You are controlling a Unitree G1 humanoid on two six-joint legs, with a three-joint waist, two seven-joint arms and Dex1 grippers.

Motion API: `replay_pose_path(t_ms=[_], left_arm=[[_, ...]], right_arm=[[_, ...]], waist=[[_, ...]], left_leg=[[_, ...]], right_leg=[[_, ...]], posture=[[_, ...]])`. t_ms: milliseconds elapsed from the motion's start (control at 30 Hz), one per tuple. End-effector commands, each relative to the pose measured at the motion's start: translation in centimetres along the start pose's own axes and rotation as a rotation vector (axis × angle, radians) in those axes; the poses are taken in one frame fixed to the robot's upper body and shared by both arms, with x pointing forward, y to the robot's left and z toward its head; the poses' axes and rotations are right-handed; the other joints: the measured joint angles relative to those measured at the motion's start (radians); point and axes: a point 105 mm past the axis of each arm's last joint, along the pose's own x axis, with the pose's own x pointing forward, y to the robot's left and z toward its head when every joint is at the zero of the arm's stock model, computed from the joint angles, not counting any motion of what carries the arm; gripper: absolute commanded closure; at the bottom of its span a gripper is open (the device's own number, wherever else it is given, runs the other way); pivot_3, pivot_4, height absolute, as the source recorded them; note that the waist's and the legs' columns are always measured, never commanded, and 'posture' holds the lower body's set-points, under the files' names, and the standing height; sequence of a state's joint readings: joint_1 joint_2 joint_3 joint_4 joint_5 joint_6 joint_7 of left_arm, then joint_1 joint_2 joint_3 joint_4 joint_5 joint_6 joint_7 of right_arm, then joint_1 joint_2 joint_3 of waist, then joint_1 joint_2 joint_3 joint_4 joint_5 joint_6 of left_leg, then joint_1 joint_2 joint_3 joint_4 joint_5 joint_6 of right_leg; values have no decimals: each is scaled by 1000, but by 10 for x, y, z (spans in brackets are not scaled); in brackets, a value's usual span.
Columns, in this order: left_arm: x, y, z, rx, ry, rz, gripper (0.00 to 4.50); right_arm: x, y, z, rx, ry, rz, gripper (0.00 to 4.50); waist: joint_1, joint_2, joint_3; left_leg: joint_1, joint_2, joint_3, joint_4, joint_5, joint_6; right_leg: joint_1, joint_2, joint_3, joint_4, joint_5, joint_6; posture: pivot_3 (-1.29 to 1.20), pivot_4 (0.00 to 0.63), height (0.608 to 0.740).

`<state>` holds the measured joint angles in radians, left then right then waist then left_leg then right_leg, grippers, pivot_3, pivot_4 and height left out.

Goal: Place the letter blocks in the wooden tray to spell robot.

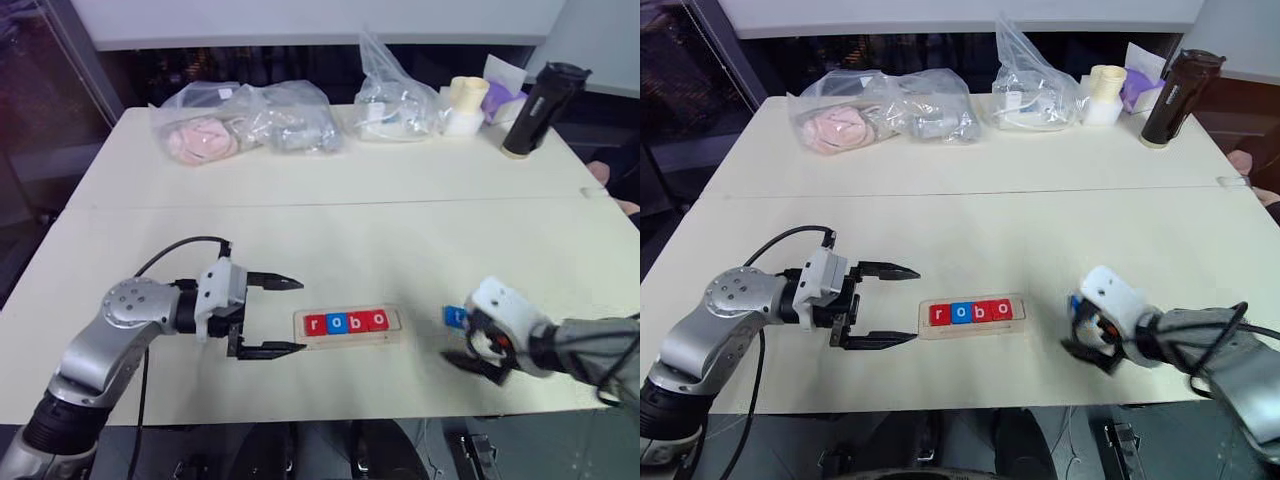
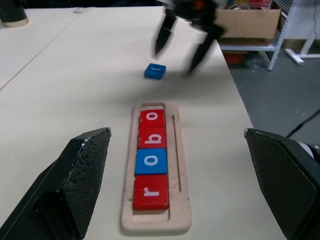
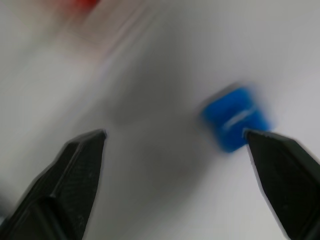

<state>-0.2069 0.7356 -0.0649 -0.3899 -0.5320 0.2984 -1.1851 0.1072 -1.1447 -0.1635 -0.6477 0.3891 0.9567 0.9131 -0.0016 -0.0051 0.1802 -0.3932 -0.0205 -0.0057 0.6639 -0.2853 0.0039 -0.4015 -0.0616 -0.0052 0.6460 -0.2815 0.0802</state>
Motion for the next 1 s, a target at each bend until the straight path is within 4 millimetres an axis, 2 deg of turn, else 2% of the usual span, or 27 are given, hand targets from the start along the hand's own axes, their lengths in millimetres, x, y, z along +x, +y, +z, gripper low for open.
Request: replay_pose_path(t_ms=[33, 133, 433, 900, 1000], left_arm=[[1, 1, 7, 41, -10, -13, 0], [1, 1, 7, 49, -7, -14, 0], [-2, -2, 8, 47, 3, 0, 0], [-4, 0, 8, 50, 9, 5, 0], [-3, -1, 8, 50, 8, 5, 0]], right_arm=[[-6, -19, -1, -129, -62, 56, 22], [-1, -38, -8, -134, -73, 46, 22], [11, -54, -5, -135, -132, 70, 22], [22, -48, 5, -146, -169, 113, 22], [25, -47, 5, -150, -169, 114, 885]], waist=[[-9, -1, 1], [-11, -2, 2], [-8, -2, 2], [-6, -2, 2], [-6, -2, 2]], left_leg=[[0, 0, 1, 1, 0, 0], [3, 0, 1, 3, 0, 0], [2, 0, 1, 2, 0, 0], [2, 1, 0, 2, 0, 0], [2, 1, 0, 2, 0, 0]], right_leg=[[1, 0, 1, 0, 0, 0], [3, 0, 2, 0, 0, 0], [2, -2, 2, 1, 0, 0], [1, -3, 2, 1, 1, -2], [1, -3, 2, 1, 1, -2]], posture=[[0, 150, 740], [0, 150, 740], [0, 150, 740], [0, 150, 740], [0, 150, 740]])
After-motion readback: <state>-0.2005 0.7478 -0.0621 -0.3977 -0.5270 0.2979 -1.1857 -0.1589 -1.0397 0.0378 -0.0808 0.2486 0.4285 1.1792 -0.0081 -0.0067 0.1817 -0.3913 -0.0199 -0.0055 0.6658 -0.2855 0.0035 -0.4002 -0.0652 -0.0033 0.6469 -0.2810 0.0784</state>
